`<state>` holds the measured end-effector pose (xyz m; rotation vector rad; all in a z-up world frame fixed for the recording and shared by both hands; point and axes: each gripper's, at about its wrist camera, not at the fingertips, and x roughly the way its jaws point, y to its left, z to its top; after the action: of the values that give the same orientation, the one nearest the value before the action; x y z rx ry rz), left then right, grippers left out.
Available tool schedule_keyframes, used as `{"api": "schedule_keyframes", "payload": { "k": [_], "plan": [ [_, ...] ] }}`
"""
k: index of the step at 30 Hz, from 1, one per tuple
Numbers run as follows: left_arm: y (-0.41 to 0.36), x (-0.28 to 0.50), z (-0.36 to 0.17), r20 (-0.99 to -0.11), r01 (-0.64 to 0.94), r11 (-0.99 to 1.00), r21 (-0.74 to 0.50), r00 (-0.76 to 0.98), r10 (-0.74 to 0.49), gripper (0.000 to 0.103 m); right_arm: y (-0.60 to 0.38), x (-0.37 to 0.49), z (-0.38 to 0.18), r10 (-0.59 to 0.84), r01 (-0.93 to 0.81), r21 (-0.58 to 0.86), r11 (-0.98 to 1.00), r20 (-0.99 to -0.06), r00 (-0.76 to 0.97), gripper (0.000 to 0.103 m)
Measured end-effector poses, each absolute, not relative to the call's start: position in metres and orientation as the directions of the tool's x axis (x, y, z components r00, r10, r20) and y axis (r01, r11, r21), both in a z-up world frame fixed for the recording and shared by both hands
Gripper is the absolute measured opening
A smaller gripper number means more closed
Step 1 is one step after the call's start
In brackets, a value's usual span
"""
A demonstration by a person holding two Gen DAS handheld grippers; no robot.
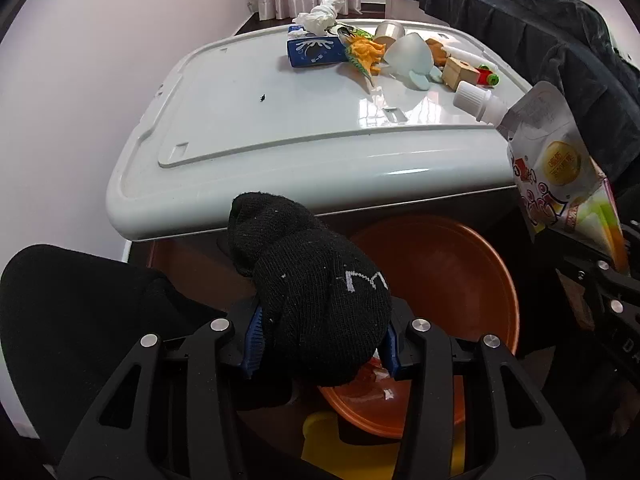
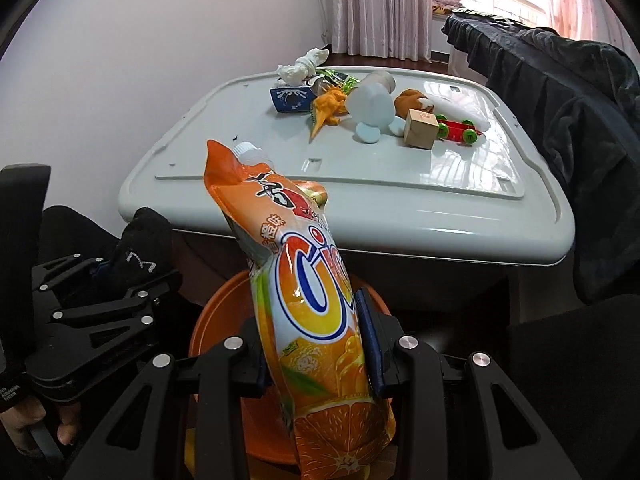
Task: Collect trash
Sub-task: 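Carry the sock and pouch into the orange bucket and open both tools, then grasp the wooden block with red heart using the right tool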
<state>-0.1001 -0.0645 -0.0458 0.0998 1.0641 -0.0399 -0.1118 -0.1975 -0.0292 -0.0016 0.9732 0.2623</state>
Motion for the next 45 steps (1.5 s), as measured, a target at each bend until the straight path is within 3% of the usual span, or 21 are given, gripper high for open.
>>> {"api": "schedule_keyframes", "payload": {
  "k": [21,22,23,25,28,40,45],
  "plan": [
    [-0.069,-0.096,-0.065,-0.907,0.096,0.995,0.033,0.421,-0.011,0.045,-0.196,-0.106,-0.052,0.243,-0.214,0.16,0.964,-0.86,0.449,0.036],
    [-0.07,-0.096,-0.066,-0.909,0.106,0.994,0.023,0.417,-0.024,0.046,-0.196,-0.106,-0.052,0.24,-0.212,0.158,0.964,-0.862,0.447,0.037],
    [-0.071,-0.096,-0.067,-0.911,0.113,0.993,0.019,0.411,-0.029,0.048,-0.196,-0.105,-0.052,0.234,-0.208,0.155,0.966,-0.864,0.445,0.045],
    [-0.073,-0.095,-0.068,-0.915,0.111,0.993,0.038,0.404,-0.011,0.055,-0.198,-0.106,-0.052,0.215,-0.195,0.139,0.971,-0.865,0.454,0.069],
    [-0.072,-0.094,-0.067,-0.914,0.1,0.994,0.041,0.406,-0.003,0.067,-0.203,-0.107,-0.05,0.214,-0.18,0.144,0.973,-0.856,0.471,0.07],
    [-0.063,-0.091,-0.068,-0.918,0.059,0.998,0.022,0.398,-0.003,0.067,-0.213,-0.105,-0.051,0.23,-0.151,0.18,0.972,-0.854,0.467,0.07],
    [-0.058,-0.083,-0.057,-0.91,0.058,0.998,-0.018,0.413,-0.04,0.067,-0.227,-0.092,-0.045,0.301,-0.145,0.263,0.954,-0.831,0.468,0.07]
  ]
}}
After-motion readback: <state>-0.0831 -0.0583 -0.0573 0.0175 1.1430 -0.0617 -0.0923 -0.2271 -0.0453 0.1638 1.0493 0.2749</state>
